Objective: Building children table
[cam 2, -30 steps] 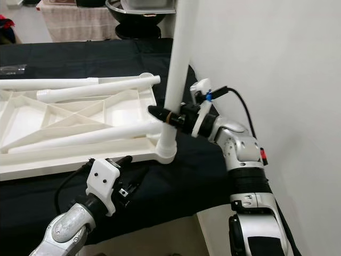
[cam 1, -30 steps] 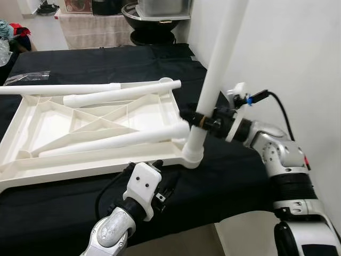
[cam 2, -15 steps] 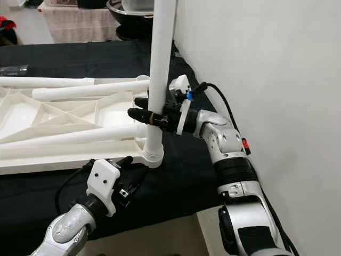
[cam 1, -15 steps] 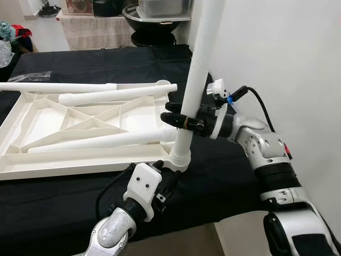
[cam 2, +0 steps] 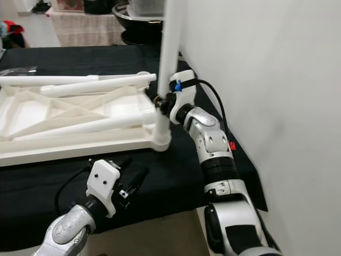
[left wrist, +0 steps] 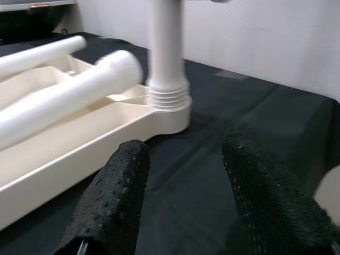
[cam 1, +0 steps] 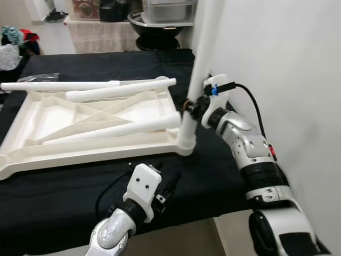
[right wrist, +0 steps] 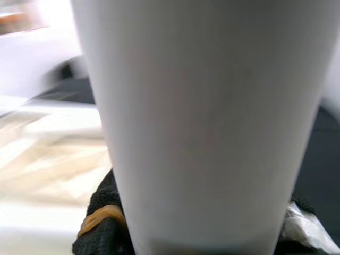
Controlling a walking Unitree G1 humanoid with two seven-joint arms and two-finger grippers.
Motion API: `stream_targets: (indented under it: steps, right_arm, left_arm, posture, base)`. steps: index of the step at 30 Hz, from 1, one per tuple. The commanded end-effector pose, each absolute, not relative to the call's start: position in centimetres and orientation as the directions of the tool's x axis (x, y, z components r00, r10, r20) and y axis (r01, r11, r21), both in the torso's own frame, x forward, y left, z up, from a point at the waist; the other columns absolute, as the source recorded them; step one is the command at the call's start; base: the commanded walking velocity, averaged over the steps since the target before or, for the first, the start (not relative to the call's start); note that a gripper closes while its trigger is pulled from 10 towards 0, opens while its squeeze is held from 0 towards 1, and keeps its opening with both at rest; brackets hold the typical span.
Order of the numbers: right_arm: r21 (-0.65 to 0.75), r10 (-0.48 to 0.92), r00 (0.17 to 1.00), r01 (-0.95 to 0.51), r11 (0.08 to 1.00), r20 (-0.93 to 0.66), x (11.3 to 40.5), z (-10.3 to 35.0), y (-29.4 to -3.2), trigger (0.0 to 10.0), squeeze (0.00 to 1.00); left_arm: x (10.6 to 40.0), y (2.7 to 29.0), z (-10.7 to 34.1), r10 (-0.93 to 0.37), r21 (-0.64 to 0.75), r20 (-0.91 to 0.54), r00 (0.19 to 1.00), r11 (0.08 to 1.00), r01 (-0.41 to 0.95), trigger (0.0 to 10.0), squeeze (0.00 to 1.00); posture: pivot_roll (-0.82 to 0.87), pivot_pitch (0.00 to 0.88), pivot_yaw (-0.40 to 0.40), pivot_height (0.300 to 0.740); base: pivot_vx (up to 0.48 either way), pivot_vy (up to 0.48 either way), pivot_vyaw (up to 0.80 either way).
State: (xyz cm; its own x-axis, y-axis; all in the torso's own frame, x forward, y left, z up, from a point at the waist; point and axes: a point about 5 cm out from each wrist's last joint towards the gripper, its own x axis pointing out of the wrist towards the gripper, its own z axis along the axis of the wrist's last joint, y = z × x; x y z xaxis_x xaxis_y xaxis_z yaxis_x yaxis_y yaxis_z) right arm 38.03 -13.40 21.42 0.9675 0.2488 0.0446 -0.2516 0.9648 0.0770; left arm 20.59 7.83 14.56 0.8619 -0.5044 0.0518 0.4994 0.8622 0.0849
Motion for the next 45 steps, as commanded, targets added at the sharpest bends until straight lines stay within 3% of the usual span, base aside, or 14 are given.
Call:
stream_targets:
  steps: [1, 8, 9, 10, 11, 13, 15, 16, 23, 24, 30, 32, 37, 45]
  right_arm:
    - [0.087, 0.065, 0.998, -0.064, 0.994, -0.016, 37.8, 20.3, -15.5, 0.0, 0.00]
    - [0.163, -0.261, 0.965, 0.259, 0.952, -0.011, 35.9, 20.2, -14.9, 0.0, 0.00]
    - [0.170, -0.258, 0.966, 0.255, 0.952, -0.003, 35.7, 20.3, -13.9, 8.4, 0.00]
    - [0.160, -0.231, 0.973, 0.228, 0.960, 0.003, 35.7, 20.4, -12.9, 10.0, 0.00]
    - [0.156, -0.202, 0.979, 0.199, 0.967, 0.004, 35.7, 20.4, -12.1, 10.0, 0.00]
    - [0.141, -0.168, 0.986, 0.164, 0.976, 0.017, 35.8, 20.5, -11.4, 10.0, 0.85]
    - [0.133, -0.159, 0.987, 0.154, 0.979, 0.027, 35.8, 20.6, -11.2, 10.0, 0.85]
    - [0.114, -0.148, 0.987, 0.141, 0.983, 0.054, 35.8, 20.8, -11.3, 10.0, 1.00]
    - [0.087, -0.084, 0.993, 0.077, 0.993, 0.080, 35.7, 20.9, -11.7, 10.0, 1.00]
    - [0.136, 0.034, 0.997, -0.043, 0.990, 0.064, 36.0, 20.8, -11.6, 10.0, 0.00]
    - [0.153, 0.598, 0.799, -0.599, 0.786, 0.059, 34.7, 21.0, -12.2, 10.0, 0.00]
    - [0.153, 0.598, 0.799, -0.599, 0.786, 0.059, 34.7, 21.0, -12.2, 10.0, 0.00]
    - [0.102, 0.864, 0.497, -0.866, 0.489, 0.082, 32.8, 22.0, -13.1, 10.0, 0.00]
    - [0.070, 0.948, 0.304, -0.952, 0.298, 0.095, 32.3, 22.7, -11.6, 10.0, 0.00]
  left_arm:
    - [20.7, 7.9, 14.1, -0.500, 0.093, 0.034, 0.865, 0.863, 0.496, 10.0, 0.00]
    - [20.7, 7.9, 14.1, -0.501, 0.095, 0.035, 0.865, 0.863, 0.496, 10.0, 0.00]
    - [20.6, 7.8, 14.1, -0.502, 0.096, 0.035, 0.864, 0.863, 0.497, 10.0, 0.00]
    - [20.6, 7.8, 14.1, -0.501, 0.096, 0.034, 0.865, 0.863, 0.497, 10.0, 0.00]
    - [20.6, 7.8, 14.1, -0.501, 0.096, 0.033, 0.865, 0.863, 0.496, 10.0, 0.00]
    - [20.6, 7.9, 14.1, -0.500, 0.095, 0.032, 0.865, 0.863, 0.496, 10.0, 0.00]
    - [20.6, 7.9, 14.1, -0.500, 0.094, 0.031, 0.865, 0.863, 0.495, 10.0, 0.00]
    - [20.6, 7.9, 14.1, -0.500, 0.094, 0.031, 0.865, 0.863, 0.496, 10.0, 0.00]
    - [20.6, 7.8, 14.0, -0.502, 0.093, 0.031, 0.864, 0.863, 0.497, 10.0, 0.00]
    - [20.7, 7.8, 14.0, -0.502, 0.093, 0.031, 0.864, 0.862, 0.498, 10.0, 0.00]
    - [20.8, 7.8, 14.1, -0.500, 0.096, 0.034, 0.865, 0.863, 0.495, 10.0, 0.00]
    - [20.8, 7.8, 14.1, -0.500, 0.096, 0.034, 0.865, 0.863, 0.495, 10.0, 0.00]
    - [20.9, 7.8, 14.2, -0.497, 0.099, 0.038, 0.867, 0.865, 0.492, 10.0, 0.00]
    - [20.9, 7.9, 14.3, -0.496, 0.098, 0.042, 0.867, 0.866, 0.491, 10.0, 0.00]
  posture:
    - [0.03, 0.042, -0.059, 0.740]
    - [0.03, 0.035, -0.060, 0.740]
    - [0.03, 0.035, -0.060, 0.740]
    - [0.03, 0.038, -0.061, 0.740]
    - [0.03, 0.040, -0.062, 0.740]
    - [0.03, 0.043, -0.063, 0.740]
    - [0.03, 0.043, -0.063, 0.740]
    - [0.03, 0.044, -0.065, 0.740]
    - [0.02, 0.049, -0.064, 0.740]
    - [0.02, 0.053, -0.065, 0.740]
    - [0.02, 0.055, -0.063, 0.740]
    - [0.02, 0.055, -0.063, 0.740]
    - [0.03, 0.055, -0.066, 0.740]
    - [0.03, 0.064, -0.066, 0.740]
  base:
    - [0.000, 0.000, 0.00]
    - [0.000, 0.000, 0.00]
    - [0.000, 0.000, 0.00]
    - [0.000, 0.000, 0.00]
    - [0.000, 0.000, 0.00]
    - [0.000, 0.000, 0.00]
    - [0.000, 0.000, 0.00]
    - [0.000, 0.000, 0.00]
    - [0.000, 0.000, 0.00]
    - [0.000, 0.000, 0.00]
    - [0.000, 0.000, 0.00]
    - [0.000, 0.000, 0.00]
    - [0.000, 0.000, 0.00]
    - [0.000, 0.000, 0.00]
